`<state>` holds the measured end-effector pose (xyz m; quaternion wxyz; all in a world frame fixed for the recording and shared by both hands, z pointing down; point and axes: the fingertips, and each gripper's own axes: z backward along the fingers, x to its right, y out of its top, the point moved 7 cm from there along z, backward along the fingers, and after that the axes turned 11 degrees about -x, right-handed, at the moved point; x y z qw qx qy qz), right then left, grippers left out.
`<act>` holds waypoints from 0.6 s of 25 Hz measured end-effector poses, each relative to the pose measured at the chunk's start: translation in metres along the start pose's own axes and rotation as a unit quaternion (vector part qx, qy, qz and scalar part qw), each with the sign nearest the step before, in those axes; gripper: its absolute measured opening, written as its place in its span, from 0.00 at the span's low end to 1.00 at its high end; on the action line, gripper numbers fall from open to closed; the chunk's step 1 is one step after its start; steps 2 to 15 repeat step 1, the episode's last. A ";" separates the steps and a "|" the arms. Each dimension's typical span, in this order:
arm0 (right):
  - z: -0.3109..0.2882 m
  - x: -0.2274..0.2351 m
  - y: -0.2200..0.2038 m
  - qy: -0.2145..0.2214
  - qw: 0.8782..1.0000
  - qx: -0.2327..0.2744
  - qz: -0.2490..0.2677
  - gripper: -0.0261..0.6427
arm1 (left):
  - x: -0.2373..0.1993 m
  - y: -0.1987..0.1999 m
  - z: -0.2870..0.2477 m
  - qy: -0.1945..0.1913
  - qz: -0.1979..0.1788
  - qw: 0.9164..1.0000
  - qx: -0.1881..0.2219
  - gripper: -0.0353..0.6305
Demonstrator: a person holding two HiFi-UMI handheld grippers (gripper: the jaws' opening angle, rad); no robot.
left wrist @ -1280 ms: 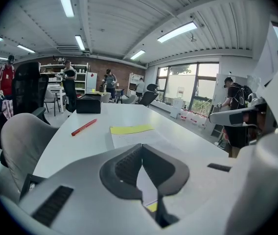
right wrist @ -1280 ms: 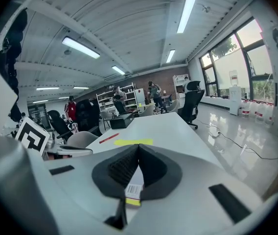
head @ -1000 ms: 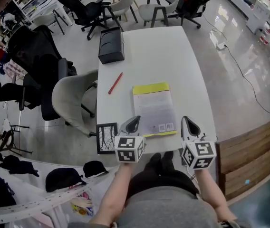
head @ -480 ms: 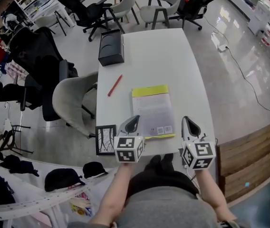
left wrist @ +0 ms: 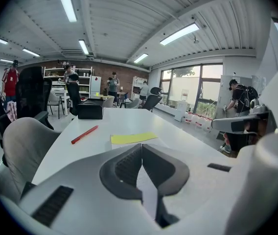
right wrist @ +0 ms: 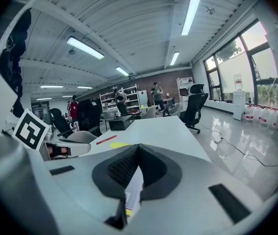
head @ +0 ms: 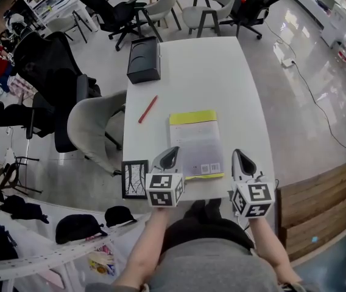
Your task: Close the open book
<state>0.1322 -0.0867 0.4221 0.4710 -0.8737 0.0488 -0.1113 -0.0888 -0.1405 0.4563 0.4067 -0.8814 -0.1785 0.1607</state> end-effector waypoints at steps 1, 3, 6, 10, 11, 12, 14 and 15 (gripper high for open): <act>-0.001 0.000 0.000 0.001 1.000 0.000 0.001 0.04 | -0.001 0.000 0.000 0.000 0.001 1.000 0.000 0.06; -0.001 0.000 0.000 0.001 1.000 0.000 0.001 0.04 | -0.001 0.000 0.000 0.000 0.001 1.000 0.000 0.06; -0.001 0.000 0.000 0.001 1.000 0.000 0.001 0.04 | -0.001 0.000 0.000 0.000 0.001 1.000 0.000 0.06; -0.001 0.000 0.000 0.001 1.000 0.000 0.001 0.04 | -0.001 0.000 0.000 0.000 0.001 1.000 0.000 0.06; -0.001 0.000 0.000 0.001 1.000 0.000 0.001 0.04 | -0.001 0.000 0.000 0.000 0.001 1.000 0.000 0.06; -0.001 0.000 0.000 0.001 1.000 0.000 0.001 0.04 | -0.001 0.000 0.000 0.000 0.001 1.000 0.000 0.06; -0.001 0.000 0.000 0.001 1.000 0.000 0.001 0.04 | -0.001 0.000 0.000 0.000 0.001 1.000 0.000 0.06; -0.001 0.000 0.000 0.001 1.000 0.000 0.001 0.04 | -0.001 0.000 0.000 0.000 0.001 1.000 0.000 0.06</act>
